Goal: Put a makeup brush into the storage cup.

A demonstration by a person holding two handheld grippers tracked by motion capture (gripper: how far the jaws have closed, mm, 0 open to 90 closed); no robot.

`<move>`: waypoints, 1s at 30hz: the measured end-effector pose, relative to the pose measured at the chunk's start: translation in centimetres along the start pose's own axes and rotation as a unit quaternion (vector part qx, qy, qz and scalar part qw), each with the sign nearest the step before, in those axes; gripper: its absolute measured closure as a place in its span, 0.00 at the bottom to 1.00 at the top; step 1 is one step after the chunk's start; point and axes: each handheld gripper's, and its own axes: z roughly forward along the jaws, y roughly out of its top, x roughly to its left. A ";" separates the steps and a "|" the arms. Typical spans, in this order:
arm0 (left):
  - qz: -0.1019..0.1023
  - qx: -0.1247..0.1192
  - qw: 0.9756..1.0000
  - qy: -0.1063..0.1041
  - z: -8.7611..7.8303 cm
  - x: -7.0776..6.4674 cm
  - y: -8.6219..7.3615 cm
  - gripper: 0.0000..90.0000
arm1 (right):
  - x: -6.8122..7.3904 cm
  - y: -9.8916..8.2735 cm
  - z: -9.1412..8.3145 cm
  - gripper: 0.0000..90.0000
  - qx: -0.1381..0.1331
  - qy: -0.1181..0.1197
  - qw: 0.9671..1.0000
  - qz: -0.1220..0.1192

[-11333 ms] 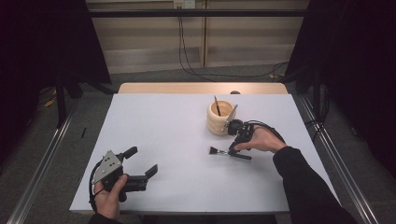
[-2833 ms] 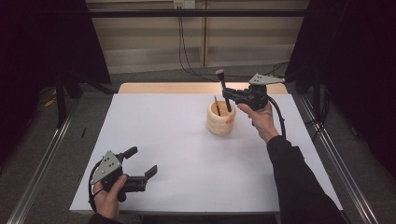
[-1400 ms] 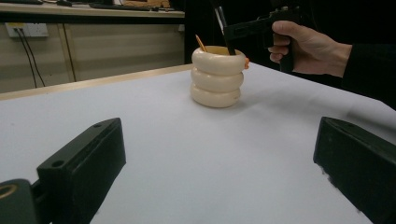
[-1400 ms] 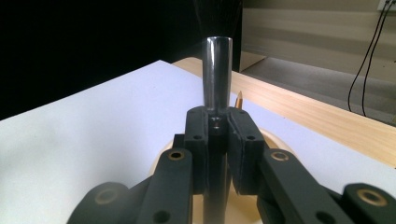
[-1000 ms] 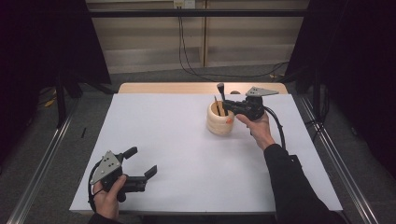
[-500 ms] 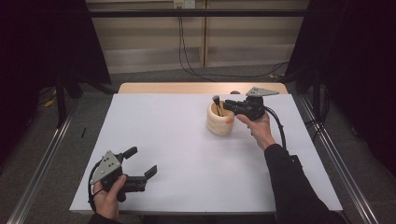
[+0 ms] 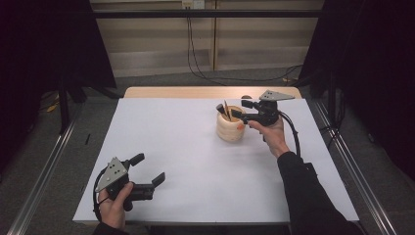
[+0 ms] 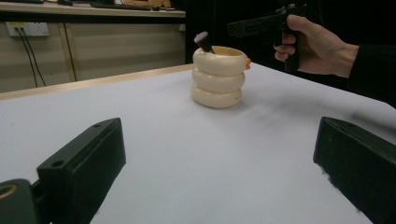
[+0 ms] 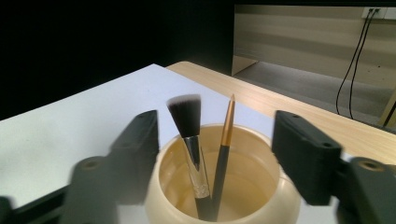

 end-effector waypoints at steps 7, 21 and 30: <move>-0.004 0.002 1.000 0.002 0.0 0.1 -0.1 0.02 | -0.1 0.1 -0.4 0.02 0.003 -0.007 1.000 0.003; 0.002 0.000 1.000 0.000 -0.3 0.0 -0.1 0.02 | 1.3 -0.3 -2.9 0.02 -0.011 -0.077 0.997 -0.010; -0.002 -0.004 1.000 0.003 -0.3 0.1 -0.1 0.02 | 2.0 -0.7 -5.3 0.02 -0.010 -0.103 0.995 -0.014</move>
